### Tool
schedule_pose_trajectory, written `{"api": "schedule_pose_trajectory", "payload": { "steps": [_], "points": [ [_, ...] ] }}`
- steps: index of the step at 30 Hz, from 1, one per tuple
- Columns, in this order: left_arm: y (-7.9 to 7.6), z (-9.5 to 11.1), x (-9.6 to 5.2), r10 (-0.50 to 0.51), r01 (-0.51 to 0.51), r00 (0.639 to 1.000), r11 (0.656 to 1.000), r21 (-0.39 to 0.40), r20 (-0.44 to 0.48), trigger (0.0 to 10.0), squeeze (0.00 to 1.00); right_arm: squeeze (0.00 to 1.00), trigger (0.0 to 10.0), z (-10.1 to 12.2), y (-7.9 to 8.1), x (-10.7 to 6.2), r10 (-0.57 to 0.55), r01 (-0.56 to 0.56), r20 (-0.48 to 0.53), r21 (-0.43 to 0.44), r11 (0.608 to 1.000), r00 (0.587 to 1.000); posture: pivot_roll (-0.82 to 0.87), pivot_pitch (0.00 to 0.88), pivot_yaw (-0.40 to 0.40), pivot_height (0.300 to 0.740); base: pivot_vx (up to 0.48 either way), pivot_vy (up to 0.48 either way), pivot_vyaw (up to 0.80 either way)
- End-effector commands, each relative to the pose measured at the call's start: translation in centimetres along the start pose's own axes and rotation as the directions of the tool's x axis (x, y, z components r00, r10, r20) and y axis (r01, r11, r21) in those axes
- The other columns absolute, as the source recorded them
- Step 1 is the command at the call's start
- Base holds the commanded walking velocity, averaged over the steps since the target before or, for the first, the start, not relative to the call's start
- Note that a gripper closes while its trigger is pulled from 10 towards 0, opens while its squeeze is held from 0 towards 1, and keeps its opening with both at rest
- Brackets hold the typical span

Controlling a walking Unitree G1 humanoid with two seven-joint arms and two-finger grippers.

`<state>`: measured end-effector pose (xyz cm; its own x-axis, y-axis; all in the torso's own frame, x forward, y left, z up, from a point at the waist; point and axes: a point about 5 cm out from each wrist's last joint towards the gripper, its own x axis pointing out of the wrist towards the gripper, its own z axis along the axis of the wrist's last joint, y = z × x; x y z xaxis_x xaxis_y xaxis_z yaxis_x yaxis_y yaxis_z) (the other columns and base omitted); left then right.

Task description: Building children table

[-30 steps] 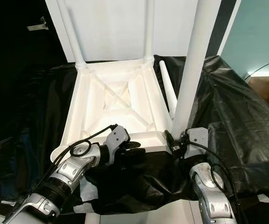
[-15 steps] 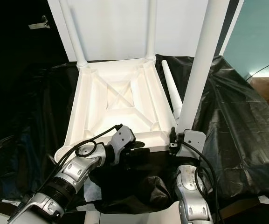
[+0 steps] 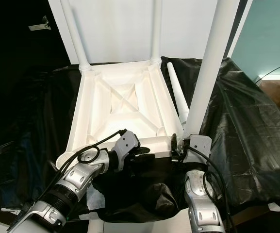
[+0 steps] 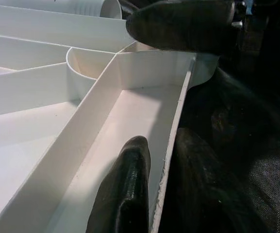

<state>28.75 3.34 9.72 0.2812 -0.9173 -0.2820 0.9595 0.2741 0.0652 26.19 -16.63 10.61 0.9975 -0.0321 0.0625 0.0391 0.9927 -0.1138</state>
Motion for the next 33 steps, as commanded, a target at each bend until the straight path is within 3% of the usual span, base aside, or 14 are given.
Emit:
{"api": "schedule_pose_trajectory", "payload": {
  "steps": [1,4,5,9,15,16,19,20,21,22,23,26,33],
  "points": [
    [-1.1,-2.0,0.0,-0.087,0.084,0.994,0.995,-0.049,-0.071,10.0,0.00,0.00,10.0,0.2,0.2,0.2,0.054,-0.054,0.017,-0.001,0.999,0.998,-0.07,0.000,0.005,0.740,0.000,0.000,0.00],
    [-1.1,-2.0,0.0,-0.091,0.088,0.993,0.995,-0.045,-0.072,10.0,0.00,0.00,10.0,0.7,0.0,0.3,0.260,-0.259,0.026,-0.049,0.965,0.965,-0.07,0.000,0.007,0.740,0.000,0.000,0.00],
    [-1.1,-2.0,0.0,-0.091,0.088,0.993,0.995,-0.045,-0.072,10.0,0.00,0.00,10.0,0.7,0.0,0.3,0.260,-0.259,0.026,-0.049,0.965,0.965,-0.07,0.000,0.007,0.740,0.000,0.000,0.00],
    [-1.2,-2.0,0.0,-0.099,0.096,0.992,0.994,-0.042,-0.074,10.0,0.00,0.00,10.0,1.1,-0.5,0.3,0.454,-0.454,0.003,-0.051,0.890,0.891,-0.08,0.000,0.008,0.740,0.000,0.000,0.00],
    [-1.2,-1.8,0.1,-0.099,0.096,0.993,0.995,-0.040,-0.071,10.0,0.00,0.00,10.0,0.7,-1.0,0.4,0.544,-0.547,-0.057,-0.065,0.835,0.837,-0.08,0.000,0.003,0.740,0.000,0.000,0.00],
    [-1.1,-1.8,0.1,-0.097,0.095,0.993,0.995,-0.040,-0.070,10.0,0.00,0.00,9.3,0.7,-1.2,0.5,0.550,-0.554,-0.066,-0.061,0.831,0.833,-0.08,0.000,0.003,0.740,0.000,0.000,0.00],
    [-1.1,-1.8,0.1,-0.096,0.094,0.993,0.995,-0.040,-0.070,10.0,0.00,0.00,9.3,0.6,-1.3,0.6,0.553,-0.556,-0.070,-0.058,0.829,0.830,-0.08,0.000,0.003,0.740,0.000,0.000,0.00],
    [-1.1,-1.8,0.1,-0.096,0.093,0.993,0.995,-0.040,-0.069,10.0,0.00,0.00,3.2,0.6,-1.4,0.6,0.557,-0.561,-0.072,-0.056,0.826,0.827,-0.08,0.000,0.003,0.740,0.000,0.000,0.00],
    [-1.1,-1.8,0.1,-0.094,0.092,0.993,0.995,-0.040,-0.070,10.0,0.00,0.00,0.7,0.6,-1.5,0.6,0.570,-0.574,-0.072,-0.051,0.818,0.819,-0.08,0.000,0.003,0.740,0.000,0.000,0.00],
    [-1.1,-1.8,0.1,-0.094,0.092,0.993,0.995,-0.040,-0.070,10.0,0.00,0.00,0.7,0.6,-1.5,0.6,0.570,-0.574,-0.072,-0.051,0.818,0.819,-0.08,0.000,0.003,0.740,0.000,0.000,0.00],
    [-1.1,-1.9,0.0,-0.092,0.090,0.993,0.995,-0.042,-0.071,10.0,0.00,0.00,0.0,0.7,-1.5,0.6,0.591,-0.595,-0.073,-0.042,0.803,0.803,-0.07,0.000,0.003,0.740,0.000,0.000,0.00],
    [-1.1,-1.9,-0.1,-0.088,0.085,0.994,0.995,-0.044,-0.072,10.0,0.00,0.00,0.0,0.8,-1.6,0.4,0.641,-0.644,-0.081,-0.016,0.765,0.764,-0.07,0.000,0.002,0.740,0.000,0.000,0.00],
    [-1.1,-1.8,0.0,-0.089,0.086,0.994,0.995,-0.045,-0.068,10.0,0.00,0.00,0.0,0.7,-1.5,0.1,0.651,-0.653,-0.087,0.007,0.757,0.754,-0.08,0.003,0.004,0.740,0.000,0.000,0.00]
  ]
}}
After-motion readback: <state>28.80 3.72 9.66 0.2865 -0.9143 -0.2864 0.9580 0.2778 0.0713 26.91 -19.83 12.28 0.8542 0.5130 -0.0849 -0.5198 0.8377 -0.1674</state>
